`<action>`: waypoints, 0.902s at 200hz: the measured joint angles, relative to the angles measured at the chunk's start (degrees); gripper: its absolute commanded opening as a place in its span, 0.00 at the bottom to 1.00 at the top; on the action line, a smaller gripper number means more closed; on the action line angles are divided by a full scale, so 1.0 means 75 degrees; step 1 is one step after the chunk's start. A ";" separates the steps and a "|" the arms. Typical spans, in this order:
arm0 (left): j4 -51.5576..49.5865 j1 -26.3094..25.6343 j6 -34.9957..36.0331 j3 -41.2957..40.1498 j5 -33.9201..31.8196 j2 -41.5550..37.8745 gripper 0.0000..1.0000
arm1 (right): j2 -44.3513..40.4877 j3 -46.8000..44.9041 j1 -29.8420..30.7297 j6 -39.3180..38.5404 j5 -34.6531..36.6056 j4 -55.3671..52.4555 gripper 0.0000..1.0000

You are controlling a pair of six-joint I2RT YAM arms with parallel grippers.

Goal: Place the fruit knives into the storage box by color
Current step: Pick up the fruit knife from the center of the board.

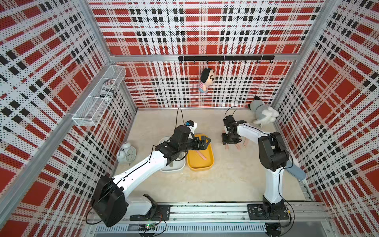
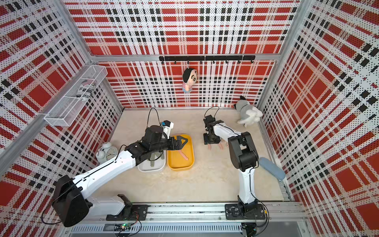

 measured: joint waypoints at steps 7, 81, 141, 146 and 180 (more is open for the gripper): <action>-0.0003 0.0029 0.0000 -0.0023 0.0006 -0.0020 0.98 | 0.0050 0.0038 0.0000 -0.0006 0.0000 -0.0023 0.53; 0.0000 0.0178 0.0000 -0.0143 0.0061 -0.0306 0.98 | 0.0405 0.0423 0.0058 -0.0207 0.0017 -0.0303 0.49; 0.0000 0.0219 0.0000 -0.0163 0.0087 -0.0306 0.98 | 0.0560 0.0670 0.0137 -0.0414 0.0026 -0.0481 0.41; 0.0000 0.0221 0.0003 -0.0169 0.0085 -0.0306 0.98 | 0.0562 0.0673 0.0140 -0.0428 0.0023 -0.0490 0.40; 0.0000 0.0245 0.0003 -0.0219 0.0087 -0.0306 0.98 | 0.0577 0.0685 0.0187 -0.0545 0.0093 -0.0548 0.36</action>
